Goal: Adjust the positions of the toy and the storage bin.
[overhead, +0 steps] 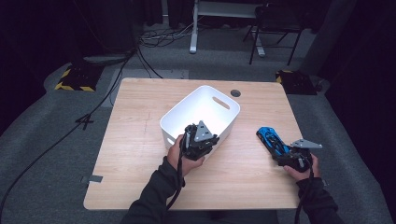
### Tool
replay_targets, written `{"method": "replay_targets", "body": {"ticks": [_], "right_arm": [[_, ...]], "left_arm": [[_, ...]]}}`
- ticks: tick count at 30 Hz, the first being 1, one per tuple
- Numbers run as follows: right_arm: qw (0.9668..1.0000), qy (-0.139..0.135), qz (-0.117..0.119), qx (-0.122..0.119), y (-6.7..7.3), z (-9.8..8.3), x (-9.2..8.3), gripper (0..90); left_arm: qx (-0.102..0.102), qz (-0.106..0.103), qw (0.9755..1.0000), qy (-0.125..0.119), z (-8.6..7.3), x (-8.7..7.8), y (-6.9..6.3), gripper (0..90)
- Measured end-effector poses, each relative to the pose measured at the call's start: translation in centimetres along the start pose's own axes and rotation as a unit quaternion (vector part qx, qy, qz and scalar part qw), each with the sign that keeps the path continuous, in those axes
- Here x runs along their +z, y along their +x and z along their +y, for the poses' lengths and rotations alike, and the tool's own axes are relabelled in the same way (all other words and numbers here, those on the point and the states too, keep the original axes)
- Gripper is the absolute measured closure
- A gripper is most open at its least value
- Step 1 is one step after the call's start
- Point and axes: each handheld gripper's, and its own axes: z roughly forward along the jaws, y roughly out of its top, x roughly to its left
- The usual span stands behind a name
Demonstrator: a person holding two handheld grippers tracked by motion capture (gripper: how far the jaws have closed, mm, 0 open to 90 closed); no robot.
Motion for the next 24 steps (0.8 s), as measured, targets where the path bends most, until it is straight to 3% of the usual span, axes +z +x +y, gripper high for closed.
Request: {"method": "replay_targets", "body": {"ticks": [3,4,5,6,7,8,9,10,14,17,18,19,20,22,23,24], "right_arm": [[1.0,0.0,0.0,0.0,0.0,0.0,0.0,23.8],[1.0,0.0,0.0,0.0,0.0,0.0,0.0,23.8],[1.0,0.0,0.0,0.0,0.0,0.0,0.0,23.8],[1.0,0.0,0.0,0.0,0.0,0.0,0.0,23.8],[1.0,0.0,0.0,0.0,0.0,0.0,0.0,23.8],[1.0,0.0,0.0,0.0,0.0,0.0,0.0,23.8],[1.0,0.0,0.001,0.0,0.0,0.0,0.0,23.8],[1.0,0.0,0.001,0.0,0.0,0.0,0.0,23.8],[1.0,0.0,0.001,0.0,0.0,0.0,0.0,23.8],[1.0,0.0,0.001,0.0,0.0,0.0,0.0,23.8],[1.0,0.0,0.001,0.0,0.0,0.0,0.0,23.8],[1.0,0.0,0.001,0.0,0.0,0.0,0.0,23.8],[1.0,0.0,0.001,0.0,0.0,0.0,0.0,23.8],[1.0,0.0,0.001,0.0,0.0,0.0,0.0,23.8],[1.0,0.0,0.001,0.0,0.0,0.0,0.0,23.8],[1.0,0.0,0.001,0.0,0.0,0.0,0.0,23.8]], "left_arm": [[0.028,-0.047,0.9985,0.006,0.2,0.1,-0.1,84.5],[0.028,-0.047,0.9985,0.006,0.2,0.1,-0.1,84.5],[0.051,-0.077,0.9957,0.012,0.3,0.1,0.2,84.7],[0.051,-0.077,0.9957,0.012,0.3,0.1,0.2,85.0],[0.08,-0.087,0.9929,0.012,0.4,0.1,0.3,85.3],[0.08,-0.087,0.9929,0.012,0.4,0.1,0.3,85.9],[0.097,-0.086,0.9913,0.02,0.4,-0.2,0.6,86.3],[0.099,-0.084,0.9913,0.024,0.4,-0.3,0.7,86.3],[0.098,-0.061,0.9928,0.03,0.3,-0.7,0.9,81.8],[0.078,-0.024,0.9966,0.012,-0.3,-1.2,1.4,71.9],[0.078,-0.024,0.9966,0.012,-0.3,-1.2,1.4,59.0],[0.052,-0.005,0.9986,0.002,-0.5,-1.4,1.7,59.0],[0.035,-0.003,0.9993,-0.013,-0.8,-1.6,1.9,47.7],[0.011,0.029,0.9987,-0.04,-1.5,-2.7,2.0,33.8],[0.011,0.029,0.9987,-0.04,-1.5,-2.7,2.0,27.4],[-0.011,0.044,0.9971,-0.061,-2.3,-3.8,1.9,27.1]]}}
